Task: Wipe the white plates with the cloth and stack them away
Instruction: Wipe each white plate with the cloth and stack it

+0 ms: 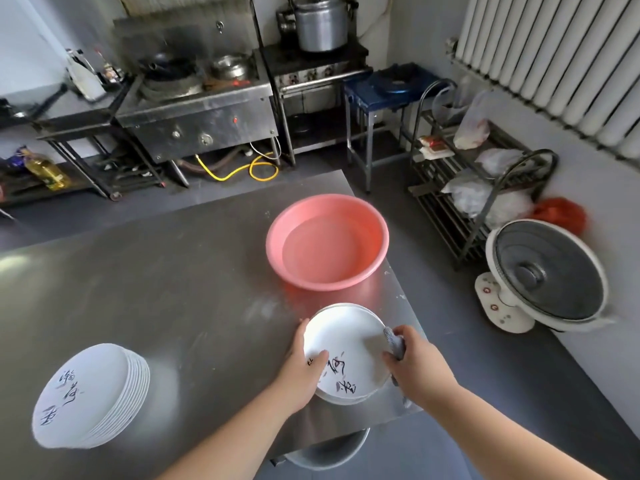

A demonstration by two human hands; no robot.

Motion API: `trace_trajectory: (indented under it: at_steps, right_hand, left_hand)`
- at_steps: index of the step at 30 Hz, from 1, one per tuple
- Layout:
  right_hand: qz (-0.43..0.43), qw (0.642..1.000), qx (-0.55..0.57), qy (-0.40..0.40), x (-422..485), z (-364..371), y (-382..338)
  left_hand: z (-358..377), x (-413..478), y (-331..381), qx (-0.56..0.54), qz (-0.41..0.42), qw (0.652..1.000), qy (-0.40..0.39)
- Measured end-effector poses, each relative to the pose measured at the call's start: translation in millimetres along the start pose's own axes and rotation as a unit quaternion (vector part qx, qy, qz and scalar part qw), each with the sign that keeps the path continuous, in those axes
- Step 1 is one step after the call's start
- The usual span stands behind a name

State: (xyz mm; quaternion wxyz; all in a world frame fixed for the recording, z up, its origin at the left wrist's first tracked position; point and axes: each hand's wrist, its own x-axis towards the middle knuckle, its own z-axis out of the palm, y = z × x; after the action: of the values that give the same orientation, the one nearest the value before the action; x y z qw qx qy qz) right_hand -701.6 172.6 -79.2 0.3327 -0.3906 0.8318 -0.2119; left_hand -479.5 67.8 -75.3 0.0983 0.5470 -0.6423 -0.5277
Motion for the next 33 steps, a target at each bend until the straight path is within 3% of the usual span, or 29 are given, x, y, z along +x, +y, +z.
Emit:
trace_trajectory:
  at_steps: [10,18,25,33]
  right_hand:
    - [-0.067,0.988,-0.12,0.073,8,9,3]
    - [-0.055,0.974,-0.165,0.148,8,-30,-13]
    - [-0.131,0.962,-0.219,0.093,14,-5,-89]
    - [-0.234,0.944,-0.23,0.013,16,79,-211]
  left_hand:
    - [1,24,-20,0.088,-0.004,0.996,-0.006]
    - [-25,28,-28,0.154,0.002,0.988,0.031]
    - [-118,0,-52,0.202,-0.007,0.974,0.097]
    - [-262,-53,-105,0.308,-0.05,0.931,0.189]
